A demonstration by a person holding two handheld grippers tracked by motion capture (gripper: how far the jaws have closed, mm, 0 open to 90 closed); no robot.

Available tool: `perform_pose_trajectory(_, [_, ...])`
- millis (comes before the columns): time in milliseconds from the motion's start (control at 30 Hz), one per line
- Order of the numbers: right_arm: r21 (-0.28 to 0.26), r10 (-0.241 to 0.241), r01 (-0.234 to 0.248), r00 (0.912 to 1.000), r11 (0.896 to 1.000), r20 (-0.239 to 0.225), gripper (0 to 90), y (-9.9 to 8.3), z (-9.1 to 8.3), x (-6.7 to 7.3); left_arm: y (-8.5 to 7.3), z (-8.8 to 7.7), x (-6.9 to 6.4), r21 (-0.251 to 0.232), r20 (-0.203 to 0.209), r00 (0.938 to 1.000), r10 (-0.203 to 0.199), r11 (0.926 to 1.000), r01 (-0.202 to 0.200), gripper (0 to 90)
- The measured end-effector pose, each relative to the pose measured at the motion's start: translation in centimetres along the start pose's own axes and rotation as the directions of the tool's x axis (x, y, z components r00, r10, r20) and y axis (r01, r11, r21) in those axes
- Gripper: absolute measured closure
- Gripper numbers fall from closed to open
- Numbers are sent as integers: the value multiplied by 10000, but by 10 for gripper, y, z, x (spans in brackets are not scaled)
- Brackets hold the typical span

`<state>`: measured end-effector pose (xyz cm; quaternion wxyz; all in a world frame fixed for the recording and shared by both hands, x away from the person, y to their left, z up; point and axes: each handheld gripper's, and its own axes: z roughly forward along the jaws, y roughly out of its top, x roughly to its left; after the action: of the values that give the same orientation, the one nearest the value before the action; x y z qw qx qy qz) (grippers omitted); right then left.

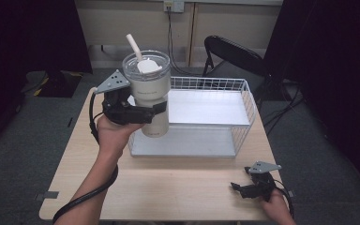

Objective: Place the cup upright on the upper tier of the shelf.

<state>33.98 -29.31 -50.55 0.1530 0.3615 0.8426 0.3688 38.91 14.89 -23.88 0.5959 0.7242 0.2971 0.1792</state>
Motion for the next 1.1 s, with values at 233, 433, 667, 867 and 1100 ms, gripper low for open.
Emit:
perform_pose_trajectory(233, [0, -2, 2, 10000, 10000, 0, 107, 0, 0, 0, 4, 7, 1, -59, -31, 10000, -42, 10000, 42, 102])
perform_pose_trajectory(433, [0, 3, -3, 10000, 10000, -2, 107, 0, 0, 0, 7, 13, 3, -63, -103, 9999, -45, 10000, 44, 102])
perform_pose_trajectory(667, [-1, 3, -3, 10000, 10000, -5, 107, 0, 0, 0, 12, 19, 5, -101, -194, 9998, -27, 9999, 25, 103])
perform_pose_trajectory(867, [-5, -10, 10, 10000, 10000, -14, 107, 0, 0, 0, 14, 26, 7, -49, -341, 9994, 56, 10000, -58, 102])
perform_pose_trajectory(1100, [-2, -10, 10, 10000, 10000, -28, 107, 0, 0, 0, 13, 33, 11, -98, -488, 9988, 47, 9999, -52, 102])
